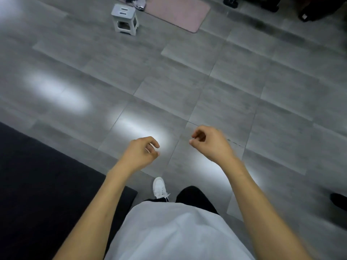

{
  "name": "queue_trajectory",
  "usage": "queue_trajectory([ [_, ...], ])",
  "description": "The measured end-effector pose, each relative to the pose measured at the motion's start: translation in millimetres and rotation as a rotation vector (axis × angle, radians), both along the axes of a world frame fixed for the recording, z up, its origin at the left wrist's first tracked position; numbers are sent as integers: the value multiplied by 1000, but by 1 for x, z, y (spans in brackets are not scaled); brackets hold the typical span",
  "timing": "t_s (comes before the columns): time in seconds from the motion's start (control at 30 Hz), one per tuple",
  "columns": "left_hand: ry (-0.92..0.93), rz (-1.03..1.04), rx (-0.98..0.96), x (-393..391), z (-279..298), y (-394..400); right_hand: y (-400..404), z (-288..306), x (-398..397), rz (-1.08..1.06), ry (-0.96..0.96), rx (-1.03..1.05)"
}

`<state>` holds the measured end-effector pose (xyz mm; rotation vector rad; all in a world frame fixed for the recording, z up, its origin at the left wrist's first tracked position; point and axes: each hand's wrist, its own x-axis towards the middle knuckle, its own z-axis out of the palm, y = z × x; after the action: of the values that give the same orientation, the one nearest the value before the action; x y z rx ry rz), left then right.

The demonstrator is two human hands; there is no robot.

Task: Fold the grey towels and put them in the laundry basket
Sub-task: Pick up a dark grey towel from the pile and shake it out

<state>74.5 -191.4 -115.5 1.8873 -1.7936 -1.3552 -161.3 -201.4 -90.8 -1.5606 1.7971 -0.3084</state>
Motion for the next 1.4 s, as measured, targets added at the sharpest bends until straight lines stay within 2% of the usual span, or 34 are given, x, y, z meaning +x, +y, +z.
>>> queue_trajectory([
  [0.2,-22,-15,32,-5,0,-100,-92,-20,3,-31,-27,49],
  [0.4,-85,-12,22,-12,0,-254,-245,-41,-8,-17,-86,65],
  [0.57,-140,35,-10,-14,22,-384,-397,-8,-21,53,-124,28],
  [0.8,-68,153,-56,-18,21,-547,-593,24,-10,90,-157,-98],
  [1.0,5,149,-85,-11,2,-714,-738,3,8,81,-153,-35],
  [1.2,68,214,-175,8,23,-893,-868,-10,22,34,-157,99],
  [1.4,26,174,-162,24,29,-1049,-1003,-24,37,1,-170,153],
])
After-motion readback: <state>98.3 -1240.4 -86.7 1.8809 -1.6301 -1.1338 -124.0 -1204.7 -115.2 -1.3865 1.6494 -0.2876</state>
